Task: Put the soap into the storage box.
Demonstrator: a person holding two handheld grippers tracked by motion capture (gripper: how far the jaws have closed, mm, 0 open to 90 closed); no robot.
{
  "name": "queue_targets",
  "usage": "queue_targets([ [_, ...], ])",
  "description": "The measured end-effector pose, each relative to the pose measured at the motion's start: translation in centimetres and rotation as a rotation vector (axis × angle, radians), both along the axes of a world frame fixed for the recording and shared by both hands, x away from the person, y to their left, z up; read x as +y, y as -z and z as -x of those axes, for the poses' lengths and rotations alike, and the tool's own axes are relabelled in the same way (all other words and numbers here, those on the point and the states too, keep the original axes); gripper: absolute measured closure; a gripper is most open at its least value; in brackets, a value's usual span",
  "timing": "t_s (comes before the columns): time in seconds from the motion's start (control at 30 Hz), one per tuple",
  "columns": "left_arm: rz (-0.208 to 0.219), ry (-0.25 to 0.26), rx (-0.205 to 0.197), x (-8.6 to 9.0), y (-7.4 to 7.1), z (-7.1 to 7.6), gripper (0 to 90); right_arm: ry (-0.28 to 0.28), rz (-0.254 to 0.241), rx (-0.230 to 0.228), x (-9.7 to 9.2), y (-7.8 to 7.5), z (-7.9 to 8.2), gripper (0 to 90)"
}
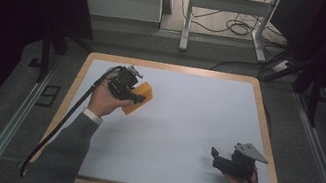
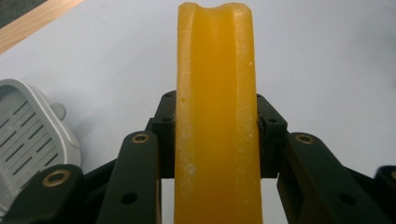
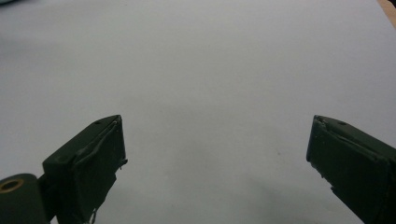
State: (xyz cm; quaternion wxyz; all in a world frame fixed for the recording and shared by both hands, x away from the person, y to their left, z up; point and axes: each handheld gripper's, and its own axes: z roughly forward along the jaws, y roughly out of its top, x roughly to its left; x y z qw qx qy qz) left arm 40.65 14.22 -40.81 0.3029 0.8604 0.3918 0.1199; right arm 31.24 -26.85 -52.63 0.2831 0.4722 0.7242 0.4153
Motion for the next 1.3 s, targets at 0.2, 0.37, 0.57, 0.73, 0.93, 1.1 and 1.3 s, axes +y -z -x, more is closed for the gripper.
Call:
queue_targets([
  [0.2, -0.001, -0.015, 0.012, 0.3, 0.2, -0.5, 61.2, 0.001, 0.001, 0.001, 0.0, 0.0, 0.0, 4.6],
  [0.37, 0.008, -0.023, 0.013, 0.7, 0.0, -0.8, 61.2, 0.001, 0.001, 0.0, 0.0, 0.0, 0.0, 4.7],
  [0.57, 0.012, -0.043, 0.022, 1.5, -0.2, -1.3, 61.2, 0.001, 0.001, 0.001, 0.0, 0.0, 0.0, 4.6],
  [0.73, 0.017, -0.061, 0.02, 2.1, -0.4, -1.7, 61.2, 0.001, 0.003, 0.001, 0.0, 0.0, 0.0, 4.6],
  [0.93, 0.016, -0.087, 0.031, 2.8, -0.4, -2.4, 61.2, 0.0, 0.003, 0.001, 0.0, 0.0, 0.0, 4.8],
  [1.1, 0.024, -0.109, 0.038, 3.4, -0.3, -3.0, 61.2, 0.003, 0.0, -0.002, 0.0, 0.0, 0.0, 4.9],
  [1.3, 0.038, -0.143, 0.037, 4.3, -0.4, -3.6, 61.2, 0.003, 0.0, -0.002, 0.0, 0.0, 0.0, 4.9],
])
